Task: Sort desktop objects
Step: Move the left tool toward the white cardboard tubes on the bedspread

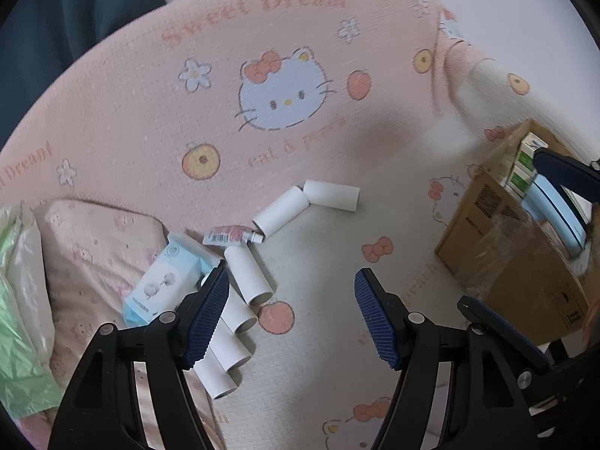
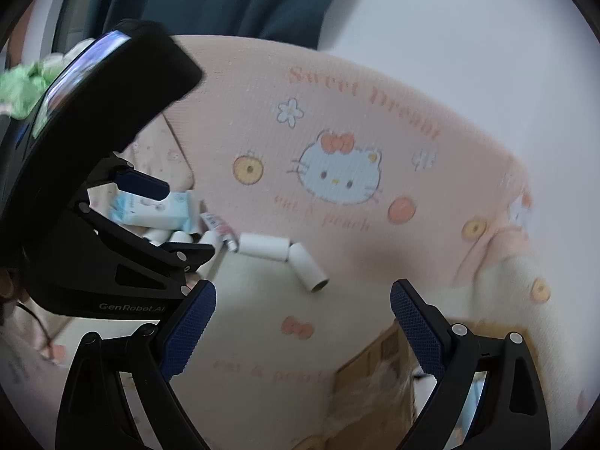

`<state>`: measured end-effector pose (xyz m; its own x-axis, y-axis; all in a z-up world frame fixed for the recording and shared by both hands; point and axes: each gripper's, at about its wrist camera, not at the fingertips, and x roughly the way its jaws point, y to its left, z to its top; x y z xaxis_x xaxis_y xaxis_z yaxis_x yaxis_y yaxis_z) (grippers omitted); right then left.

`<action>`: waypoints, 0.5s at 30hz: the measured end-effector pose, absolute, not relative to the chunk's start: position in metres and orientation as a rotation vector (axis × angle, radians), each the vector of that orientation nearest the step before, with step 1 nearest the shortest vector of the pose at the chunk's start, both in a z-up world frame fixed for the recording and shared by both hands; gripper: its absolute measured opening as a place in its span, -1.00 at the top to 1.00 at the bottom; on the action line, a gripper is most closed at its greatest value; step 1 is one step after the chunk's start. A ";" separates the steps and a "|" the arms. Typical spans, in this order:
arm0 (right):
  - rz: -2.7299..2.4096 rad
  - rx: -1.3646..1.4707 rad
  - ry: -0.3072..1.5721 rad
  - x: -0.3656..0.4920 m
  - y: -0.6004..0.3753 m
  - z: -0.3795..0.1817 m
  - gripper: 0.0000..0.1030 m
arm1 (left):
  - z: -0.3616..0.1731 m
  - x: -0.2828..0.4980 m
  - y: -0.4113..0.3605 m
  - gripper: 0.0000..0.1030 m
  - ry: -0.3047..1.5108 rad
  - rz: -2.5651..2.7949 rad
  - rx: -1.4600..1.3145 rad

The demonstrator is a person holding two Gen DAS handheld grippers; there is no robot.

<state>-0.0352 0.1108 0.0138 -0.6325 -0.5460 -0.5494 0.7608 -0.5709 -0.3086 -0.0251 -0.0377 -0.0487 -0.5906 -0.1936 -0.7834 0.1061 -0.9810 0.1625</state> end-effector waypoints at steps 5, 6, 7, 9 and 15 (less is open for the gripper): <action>-2.208 0.538 0.644 -0.050 0.099 -0.002 -0.82 | -0.059 -0.037 -0.052 -0.42 -0.095 -2.637 1.365; -2.205 0.551 0.613 -0.055 0.099 -0.006 -0.82 | -0.063 -0.039 -0.057 -0.42 -0.067 -2.624 1.365; -2.198 0.570 0.579 -0.060 0.098 -0.009 -0.82 | -0.065 -0.041 -0.060 -0.42 -0.054 -2.608 1.364; -2.164 0.631 0.530 -0.071 0.095 -0.018 -0.82 | -0.070 -0.044 -0.070 -0.42 -0.016 -2.567 1.367; -2.132 0.590 0.572 -0.072 0.073 -0.044 -0.82 | -0.085 -0.053 -0.098 -0.42 0.205 -2.546 1.417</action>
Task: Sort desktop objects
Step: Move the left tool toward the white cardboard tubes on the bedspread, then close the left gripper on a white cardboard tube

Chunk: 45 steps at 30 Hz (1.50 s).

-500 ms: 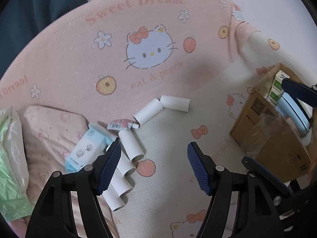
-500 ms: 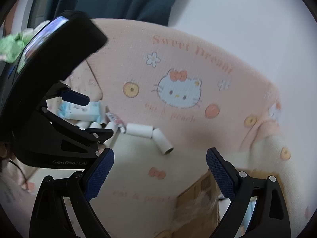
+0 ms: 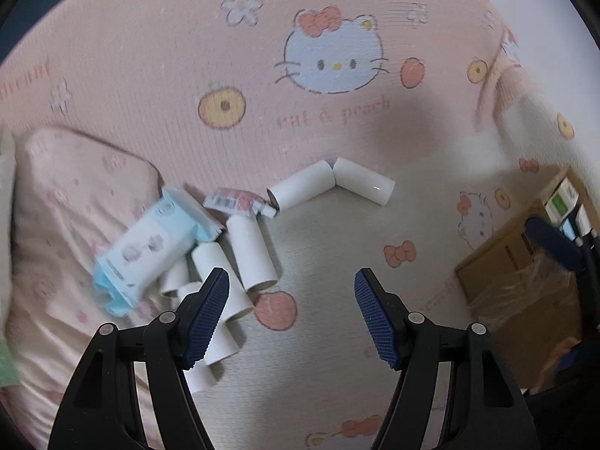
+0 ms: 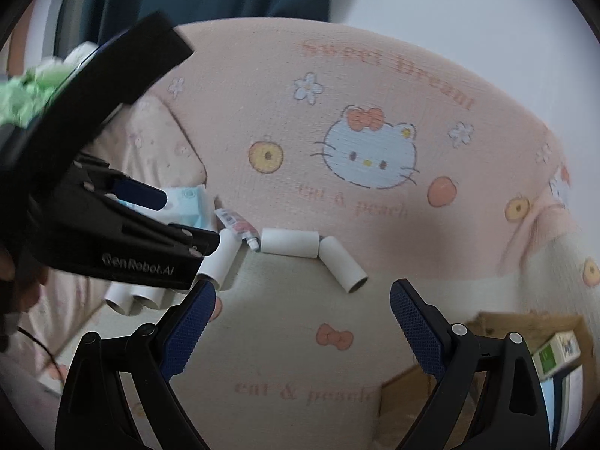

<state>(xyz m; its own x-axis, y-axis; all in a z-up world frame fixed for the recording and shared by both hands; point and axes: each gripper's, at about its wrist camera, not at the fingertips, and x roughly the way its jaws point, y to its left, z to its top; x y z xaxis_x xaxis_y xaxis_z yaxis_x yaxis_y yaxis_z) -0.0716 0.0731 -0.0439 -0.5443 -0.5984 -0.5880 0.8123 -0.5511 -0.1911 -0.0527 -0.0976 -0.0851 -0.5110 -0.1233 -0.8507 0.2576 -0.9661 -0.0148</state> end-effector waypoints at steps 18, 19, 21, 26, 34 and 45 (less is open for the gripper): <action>-2.361 0.688 0.634 -0.124 0.026 -0.135 -0.82 | -0.138 -0.116 -0.123 -0.42 0.498 -2.756 1.463; -2.359 0.688 0.653 -0.126 0.023 -0.139 -0.82 | -0.139 -0.124 -0.120 -0.39 0.495 -2.794 1.469; -2.347 0.701 0.684 -0.129 0.017 -0.148 -0.82 | -0.143 -0.140 -0.117 -0.39 0.517 -2.844 1.492; -2.344 0.734 0.658 -0.143 0.013 -0.166 -0.82 | -0.157 -0.167 -0.108 -0.39 0.475 -2.883 1.610; -2.382 0.793 0.593 -0.181 0.018 -0.189 -0.82 | -0.179 -0.202 -0.131 -0.32 0.682 -2.854 1.657; -2.409 0.886 0.442 -0.228 0.013 -0.194 -0.81 | -0.191 -0.258 -0.144 0.15 0.732 -2.795 1.655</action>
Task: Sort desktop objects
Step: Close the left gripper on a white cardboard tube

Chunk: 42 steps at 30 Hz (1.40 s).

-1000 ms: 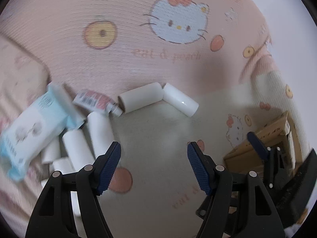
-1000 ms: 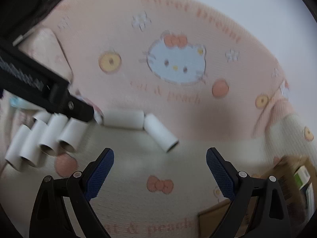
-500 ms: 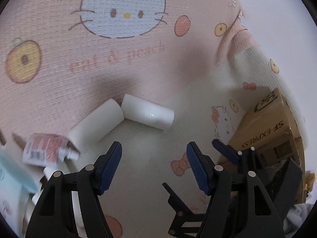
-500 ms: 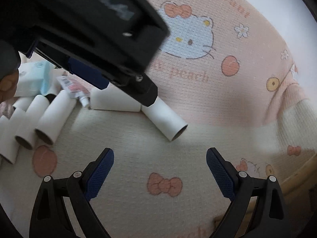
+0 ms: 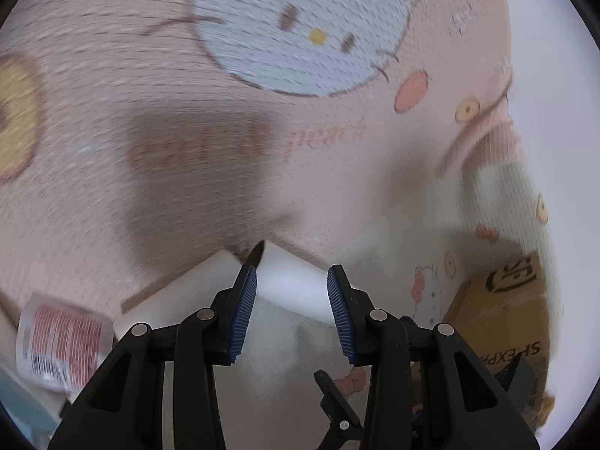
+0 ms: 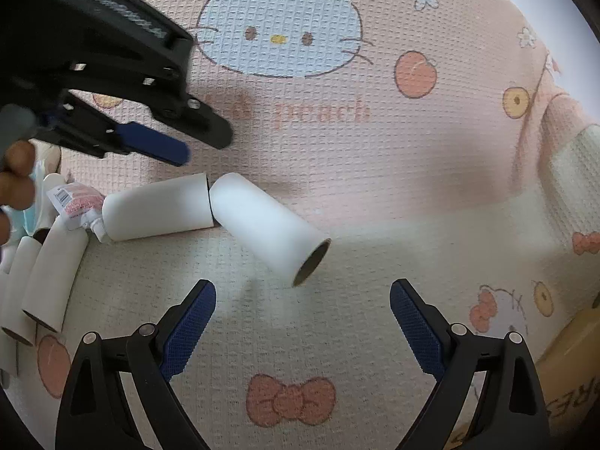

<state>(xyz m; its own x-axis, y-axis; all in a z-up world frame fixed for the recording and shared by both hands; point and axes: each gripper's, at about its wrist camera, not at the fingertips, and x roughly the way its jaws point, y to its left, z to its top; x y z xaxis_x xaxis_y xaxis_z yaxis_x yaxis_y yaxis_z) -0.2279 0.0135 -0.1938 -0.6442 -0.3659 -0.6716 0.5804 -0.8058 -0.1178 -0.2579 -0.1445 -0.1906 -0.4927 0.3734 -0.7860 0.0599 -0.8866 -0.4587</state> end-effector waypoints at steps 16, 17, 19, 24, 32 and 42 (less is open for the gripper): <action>-2.271 1.041 0.201 -0.258 0.025 -0.203 -0.05 | -0.211 -0.271 -0.131 0.18 -0.541 2.509 -1.532; -2.277 1.035 0.195 -0.256 0.025 -0.201 -0.05 | -0.211 -0.271 -0.130 0.18 -0.534 2.512 -1.538; -2.279 1.027 0.187 -0.257 0.026 -0.199 -0.05 | -0.210 -0.267 -0.127 0.18 -0.557 2.512 -1.563; -2.274 1.008 0.186 -0.255 0.021 -0.197 -0.05 | -0.210 -0.254 -0.112 0.18 -0.533 2.443 -1.558; -2.247 1.009 0.173 -0.250 0.028 -0.199 -0.05 | -0.214 -0.238 -0.093 0.18 -0.480 2.464 -1.515; -2.315 0.974 0.295 -0.256 0.023 -0.205 -0.07 | -0.211 -0.258 -0.107 -0.23 -0.495 2.499 -1.468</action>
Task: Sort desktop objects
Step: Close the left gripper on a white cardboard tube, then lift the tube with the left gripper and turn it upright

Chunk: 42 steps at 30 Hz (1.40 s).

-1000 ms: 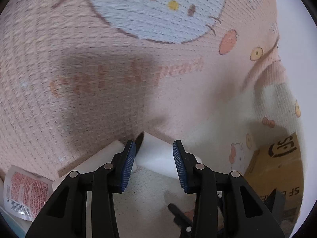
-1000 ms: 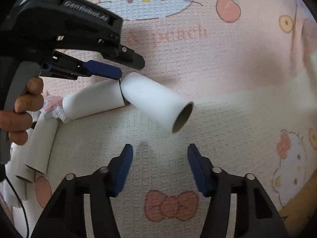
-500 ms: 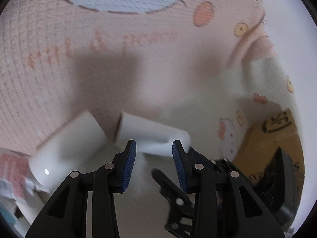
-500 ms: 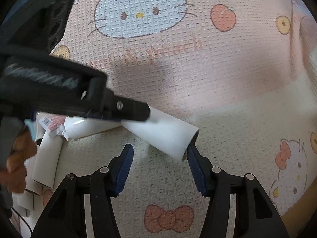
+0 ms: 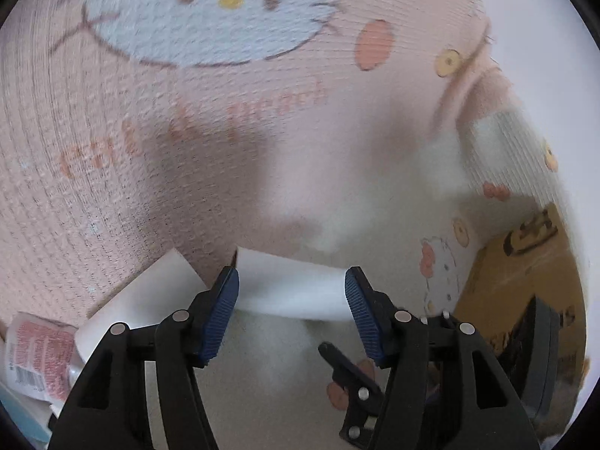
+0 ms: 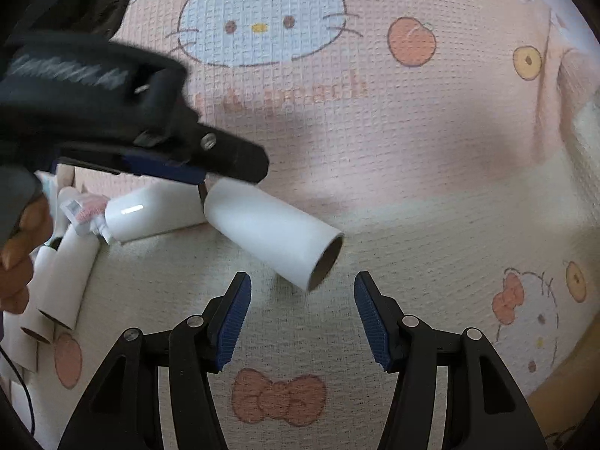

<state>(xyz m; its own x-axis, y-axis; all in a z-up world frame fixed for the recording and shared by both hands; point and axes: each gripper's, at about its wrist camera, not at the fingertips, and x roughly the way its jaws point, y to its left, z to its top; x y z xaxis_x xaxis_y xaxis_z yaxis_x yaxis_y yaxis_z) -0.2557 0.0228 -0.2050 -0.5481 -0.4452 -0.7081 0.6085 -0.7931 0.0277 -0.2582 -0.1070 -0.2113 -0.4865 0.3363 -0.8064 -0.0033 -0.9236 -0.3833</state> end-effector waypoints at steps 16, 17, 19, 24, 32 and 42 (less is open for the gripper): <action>-2.274 0.970 0.263 -0.258 0.028 -0.205 -0.09 | -0.230 -0.252 -0.107 0.26 -0.545 2.448 -1.524; -2.269 0.973 0.260 -0.259 0.024 -0.205 -0.09 | -0.229 -0.250 -0.105 0.26 -0.523 2.444 -1.524; -2.246 0.973 0.247 -0.256 0.024 -0.205 -0.20 | -0.226 -0.243 -0.100 0.26 -0.468 2.454 -1.519; -2.232 0.975 0.153 -0.245 0.033 -0.202 -0.21 | -0.213 -0.222 -0.094 0.26 -0.465 2.472 -1.454; -2.121 0.987 0.284 -0.217 0.033 -0.191 -0.23 | -0.202 -0.190 -0.100 0.26 -0.435 2.489 -1.454; -2.051 1.039 0.307 -0.173 0.019 -0.175 -0.23 | -0.211 -0.136 -0.109 0.26 -0.607 2.502 -1.488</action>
<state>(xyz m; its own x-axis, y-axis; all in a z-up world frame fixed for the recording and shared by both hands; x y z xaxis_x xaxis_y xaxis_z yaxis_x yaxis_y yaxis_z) -0.1726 0.0188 -0.1754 -0.3436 -0.5480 -0.7627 0.7473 -0.6514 0.1313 -0.1356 -0.1092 -0.2110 -0.4885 0.3432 -0.8022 0.0622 -0.9033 -0.4244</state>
